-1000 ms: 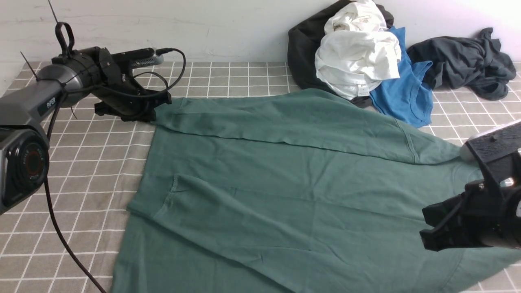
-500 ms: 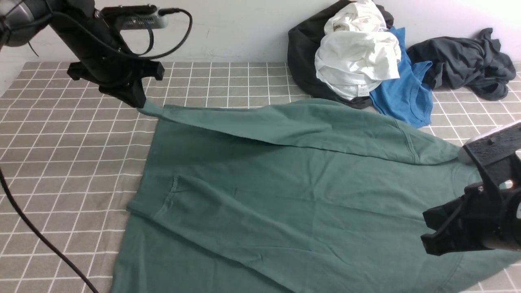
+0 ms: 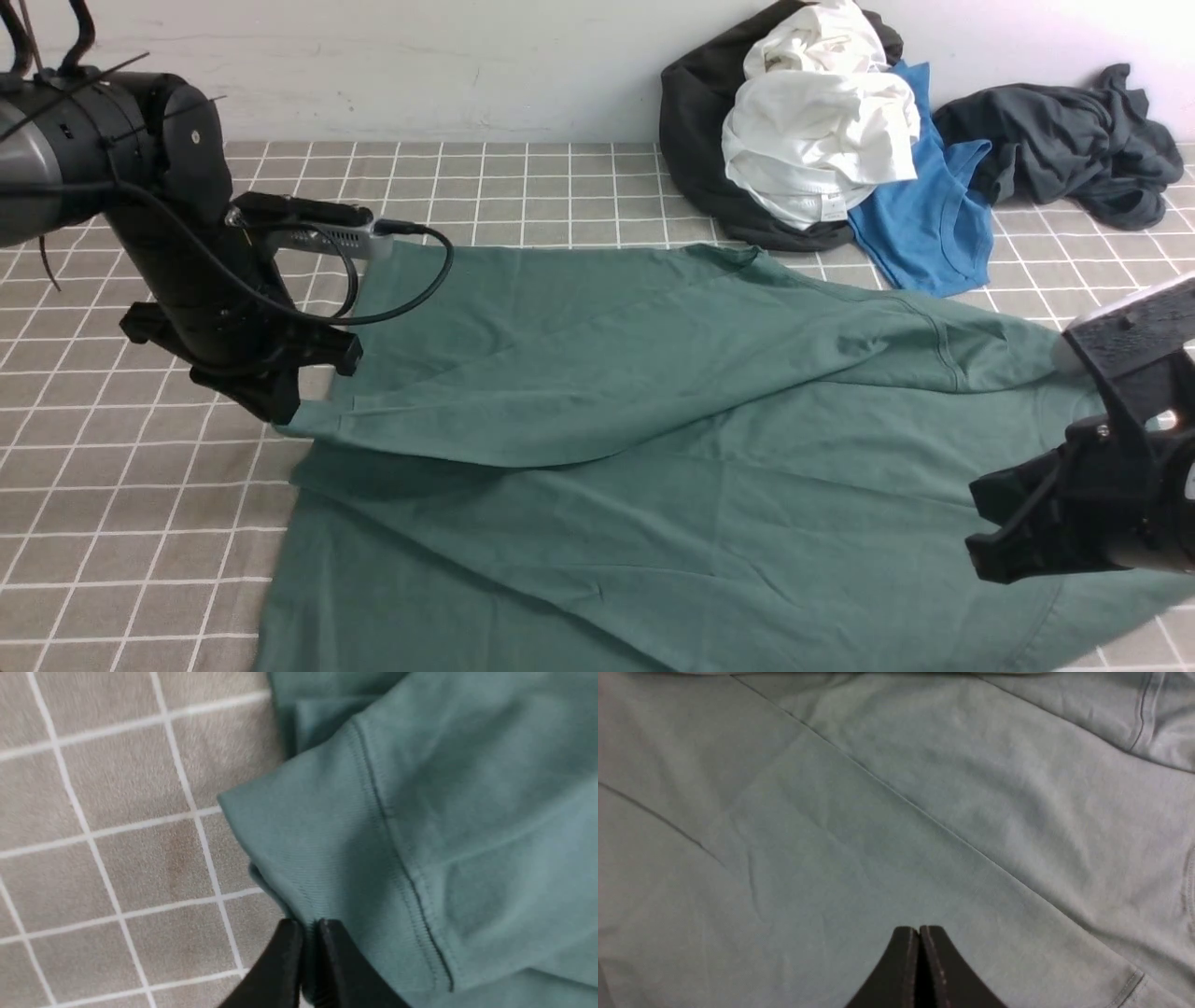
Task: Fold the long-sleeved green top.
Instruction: Use the left arm to drag and drop the cuff onto the cuff closest to the left arm
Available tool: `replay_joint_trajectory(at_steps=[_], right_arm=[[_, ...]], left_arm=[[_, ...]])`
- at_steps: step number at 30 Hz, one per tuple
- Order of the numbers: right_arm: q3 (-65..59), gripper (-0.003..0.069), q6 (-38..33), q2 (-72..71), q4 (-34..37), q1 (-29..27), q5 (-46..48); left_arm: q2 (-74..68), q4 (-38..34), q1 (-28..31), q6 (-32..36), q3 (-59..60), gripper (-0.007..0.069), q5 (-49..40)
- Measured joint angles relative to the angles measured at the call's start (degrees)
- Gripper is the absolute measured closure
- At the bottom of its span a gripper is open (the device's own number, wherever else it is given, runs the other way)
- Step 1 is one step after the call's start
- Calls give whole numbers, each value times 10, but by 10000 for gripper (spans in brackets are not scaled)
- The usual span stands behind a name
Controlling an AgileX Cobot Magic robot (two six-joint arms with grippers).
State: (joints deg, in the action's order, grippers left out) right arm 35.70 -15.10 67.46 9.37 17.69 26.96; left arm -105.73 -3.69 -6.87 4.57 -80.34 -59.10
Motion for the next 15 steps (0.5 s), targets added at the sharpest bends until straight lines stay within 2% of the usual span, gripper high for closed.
replay_joint_trajectory(at_steps=[7,10,11,12,13,14,15], right_arm=[[50,643,26,41,-5,-35,39],[136,564,30,123,-15,-76,65],[173,509,31,164,-16,-94,68],[183,501,32,176,-16,-97,68],[204,469,35,200,-16,-109,69],[244,403,39,247,-17,-126,69],[249,387,40,253,-17,-128,69]], left_arm=[[37,-1,-9,-6,0,608,28],[39,-19,-9,-6,0,608,36],[39,-24,-9,-6,0,608,36],[39,-25,-9,-6,0,608,36],[39,-28,-9,-5,0,608,36],[39,-32,-9,-5,0,608,38],[39,-32,-9,-5,0,608,38]])
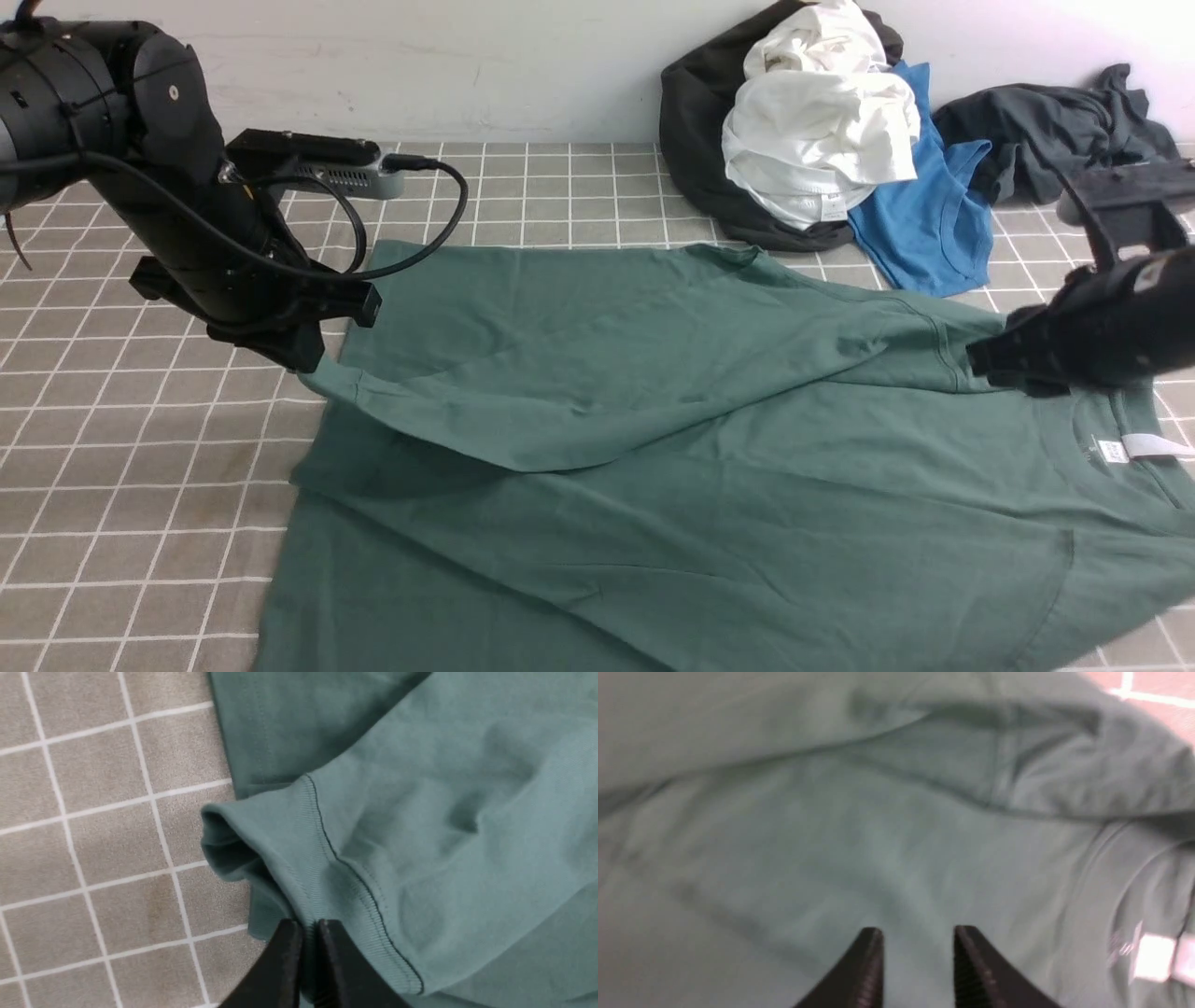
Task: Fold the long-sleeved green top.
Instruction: Use the left arm to drag and drop the cuff onto the cuff closest to the left arm
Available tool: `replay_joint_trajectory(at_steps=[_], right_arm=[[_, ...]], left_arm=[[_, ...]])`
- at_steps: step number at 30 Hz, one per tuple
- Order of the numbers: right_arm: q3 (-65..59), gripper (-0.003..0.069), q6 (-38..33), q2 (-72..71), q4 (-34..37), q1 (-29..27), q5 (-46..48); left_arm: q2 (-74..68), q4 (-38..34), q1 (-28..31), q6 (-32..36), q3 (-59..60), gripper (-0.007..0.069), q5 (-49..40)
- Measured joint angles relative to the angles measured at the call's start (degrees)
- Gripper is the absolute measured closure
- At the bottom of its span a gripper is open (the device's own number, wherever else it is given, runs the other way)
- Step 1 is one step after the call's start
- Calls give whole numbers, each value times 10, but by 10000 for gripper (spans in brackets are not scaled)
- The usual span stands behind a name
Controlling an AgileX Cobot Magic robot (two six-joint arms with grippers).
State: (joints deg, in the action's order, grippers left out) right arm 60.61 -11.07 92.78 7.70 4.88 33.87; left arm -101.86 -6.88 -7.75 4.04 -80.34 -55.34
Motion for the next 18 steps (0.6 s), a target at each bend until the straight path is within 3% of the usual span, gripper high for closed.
replay_joint_trajectory(at_steps=[3,9,12,14,15,18], right_arm=[[81,278,1,95,-11,-18,6],[159,258,1,207,-17,-16,26],[186,309,1,253,-19,-16,26],[205,402,2,274,-29,-16,24],[206,410,2,275,-30,-16,24],[218,566,-6,279,-42,-16,26]], left_arm=[[0,-1,0,0,0,608,1],[0,-5,0,0,0,608,9],[0,-6,0,0,0,608,20],[0,-9,0,1,0,608,26],[0,-9,0,1,0,608,27],[0,-9,0,1,0,608,28]])
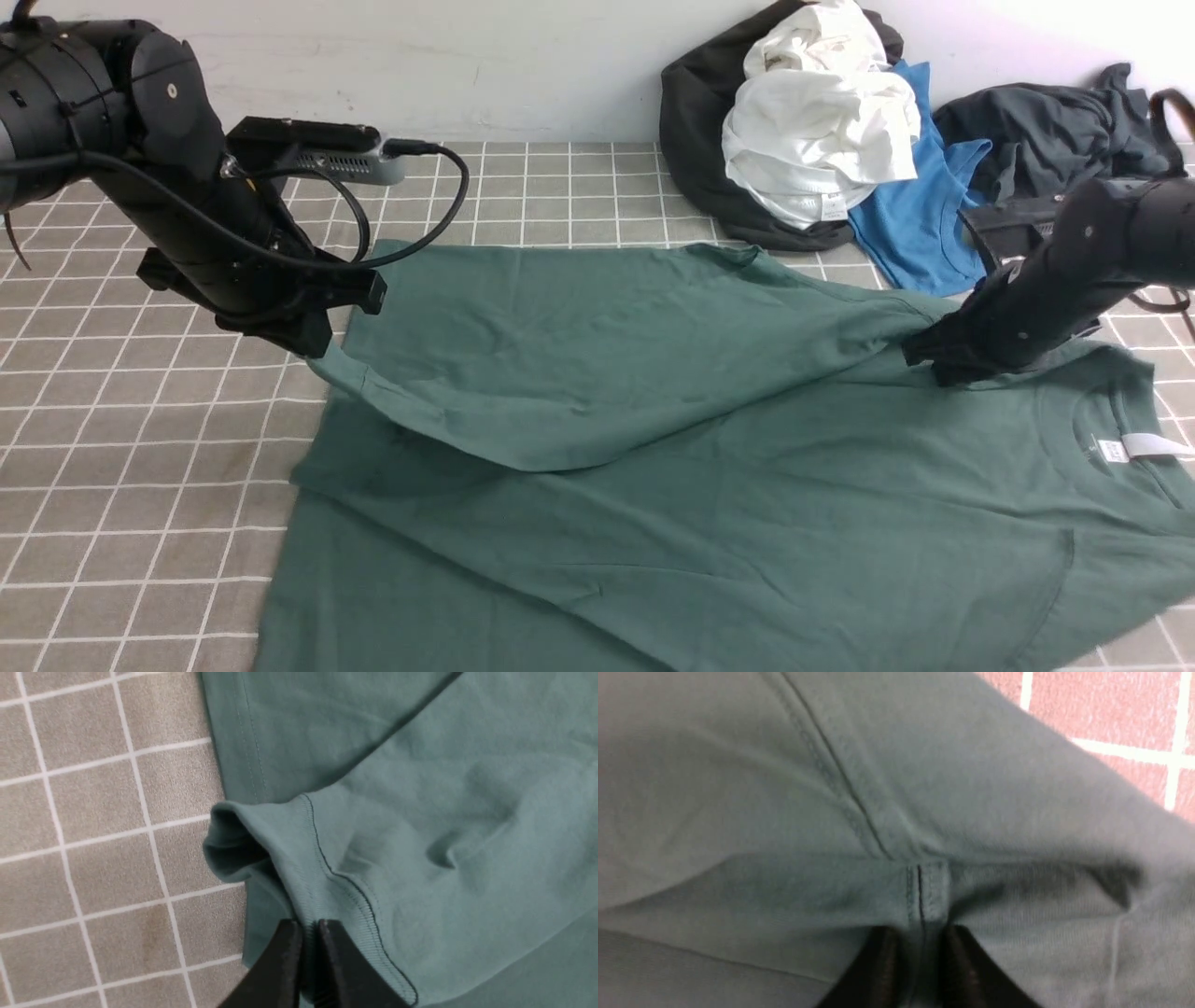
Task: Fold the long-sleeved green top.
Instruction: Use the left arm to drag and drop the cuff onto the cuff closest to the left arm, then use both arms simultaneously to clamp the lower edge of the clothing fabric
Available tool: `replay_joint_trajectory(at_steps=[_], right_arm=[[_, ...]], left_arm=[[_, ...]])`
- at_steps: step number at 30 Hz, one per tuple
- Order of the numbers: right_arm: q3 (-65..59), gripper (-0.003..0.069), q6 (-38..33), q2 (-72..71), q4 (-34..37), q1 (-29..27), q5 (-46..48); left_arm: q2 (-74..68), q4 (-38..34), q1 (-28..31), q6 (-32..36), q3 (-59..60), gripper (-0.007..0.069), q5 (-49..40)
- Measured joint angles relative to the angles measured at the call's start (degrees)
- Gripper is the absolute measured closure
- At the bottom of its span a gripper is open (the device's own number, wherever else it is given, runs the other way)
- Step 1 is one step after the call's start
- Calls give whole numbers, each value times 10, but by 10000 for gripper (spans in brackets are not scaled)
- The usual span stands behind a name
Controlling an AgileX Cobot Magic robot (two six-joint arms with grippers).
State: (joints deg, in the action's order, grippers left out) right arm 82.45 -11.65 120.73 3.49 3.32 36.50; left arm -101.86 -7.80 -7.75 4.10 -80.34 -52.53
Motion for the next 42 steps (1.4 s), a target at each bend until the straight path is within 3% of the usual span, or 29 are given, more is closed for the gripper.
replay_joint_trajectory(at_steps=[3,10,14,19,20,22,23,26,31,32,33,36,42], right_arm=[[23,650,-14,0,-31,0,16],[96,657,-20,-11,-119,-2,106],[100,657,-22,-13,-124,-2,136],[100,617,-30,-13,-113,-2,166],[100,575,-31,-16,-109,-2,181],[100,539,-28,-21,-105,-2,193],[100,491,-17,-39,-93,-2,211],[99,431,-11,-89,-47,-1,255],[67,438,-34,-188,23,16,258],[38,455,-50,-232,45,37,244],[35,457,-50,-237,48,37,242],[-27,489,-83,-293,69,91,202],[-80,498,-134,-305,71,144,177]], left_arm=[[0,-2,0,0,0,608,0],[8,-1,0,6,4,608,-30],[9,0,0,28,16,601,-48],[8,0,0,71,42,495,-56],[15,0,0,74,44,433,-60],[25,-1,0,74,44,383,-62],[47,0,-4,74,47,313,-69],[107,15,-27,75,77,242,-79],[172,40,-101,130,180,218,-87],[182,44,-134,179,233,218,-81],[183,44,-138,179,240,218,-80],[181,50,-192,275,332,218,-28],[136,86,-205,339,383,218,24]])
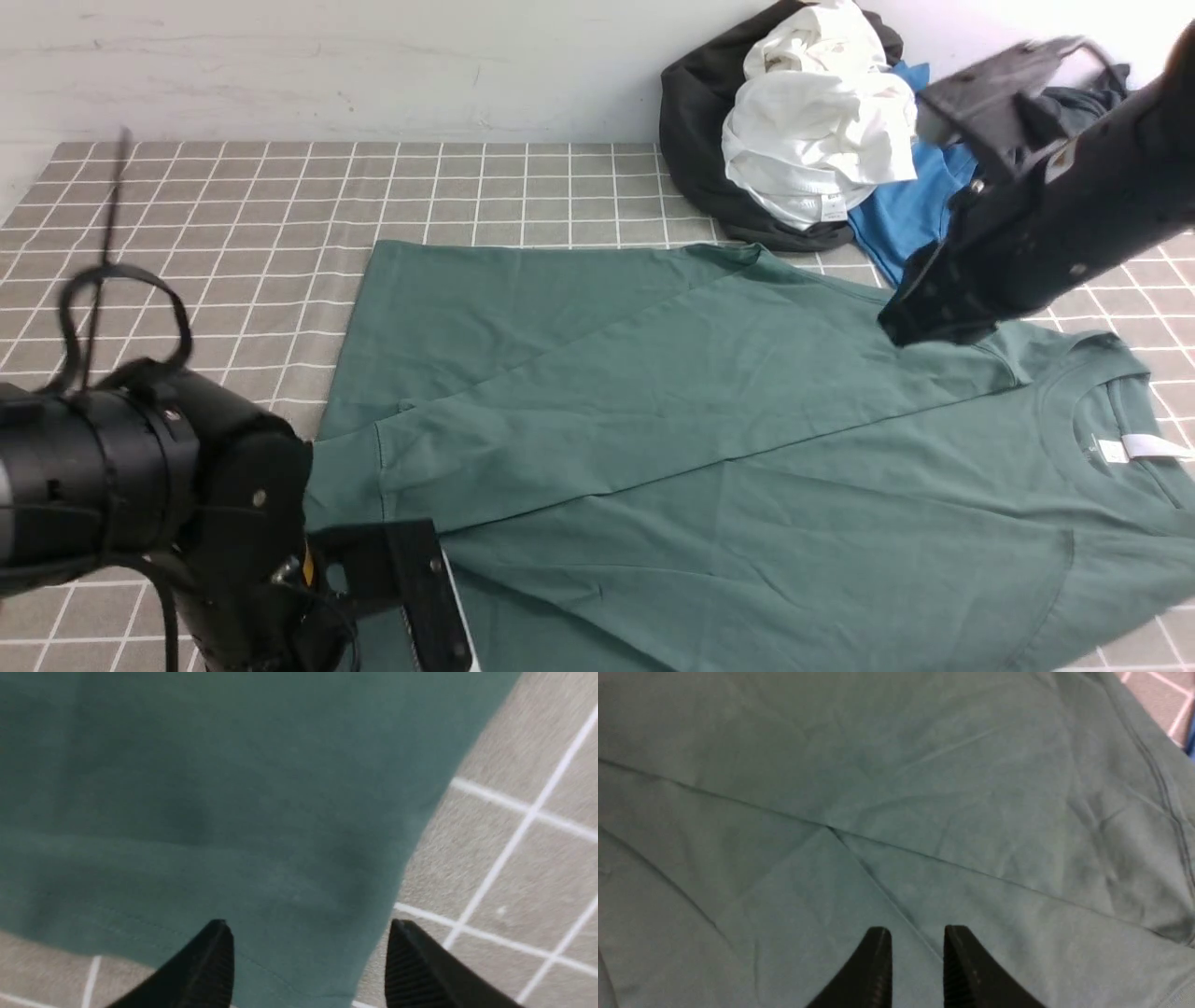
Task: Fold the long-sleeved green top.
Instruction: Use both arms simultaneously to clamp the lower edge of the clothing fabric
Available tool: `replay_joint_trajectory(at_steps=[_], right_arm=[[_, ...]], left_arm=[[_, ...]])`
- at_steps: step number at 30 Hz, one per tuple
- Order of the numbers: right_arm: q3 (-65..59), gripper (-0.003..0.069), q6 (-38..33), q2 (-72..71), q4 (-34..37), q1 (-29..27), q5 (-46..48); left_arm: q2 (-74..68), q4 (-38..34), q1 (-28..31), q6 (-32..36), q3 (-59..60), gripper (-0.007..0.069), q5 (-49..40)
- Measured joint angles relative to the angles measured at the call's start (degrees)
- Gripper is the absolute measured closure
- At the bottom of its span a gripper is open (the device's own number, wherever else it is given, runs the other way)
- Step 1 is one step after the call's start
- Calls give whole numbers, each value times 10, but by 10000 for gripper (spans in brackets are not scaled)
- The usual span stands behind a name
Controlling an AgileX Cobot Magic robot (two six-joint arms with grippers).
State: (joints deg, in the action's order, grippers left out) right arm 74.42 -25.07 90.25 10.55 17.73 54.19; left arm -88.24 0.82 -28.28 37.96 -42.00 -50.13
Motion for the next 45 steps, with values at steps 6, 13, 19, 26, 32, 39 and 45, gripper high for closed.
replay_joint_trajectory(at_steps=[6,13,19,26,32,39,45], right_arm=[[0,500,-7,-5,-2,5,-5],[-1,500,-9,-37,-3,5,-7],[-5,500,-23,-57,-3,5,-7],[-15,550,-145,-85,4,5,29],[-92,583,-183,-91,-46,5,71],[-249,339,-190,-79,-203,2,33],[-361,167,-179,-58,-349,-5,-55]], left_arm=[[-43,-8,0,6,2,281,7],[-41,-52,0,11,17,350,0],[-24,-38,-1,7,44,463,49],[25,-32,-1,-92,41,619,42],[123,-22,-1,-101,36,619,19],[176,-18,-1,-101,36,619,22],[176,-18,-1,-101,36,619,22]])
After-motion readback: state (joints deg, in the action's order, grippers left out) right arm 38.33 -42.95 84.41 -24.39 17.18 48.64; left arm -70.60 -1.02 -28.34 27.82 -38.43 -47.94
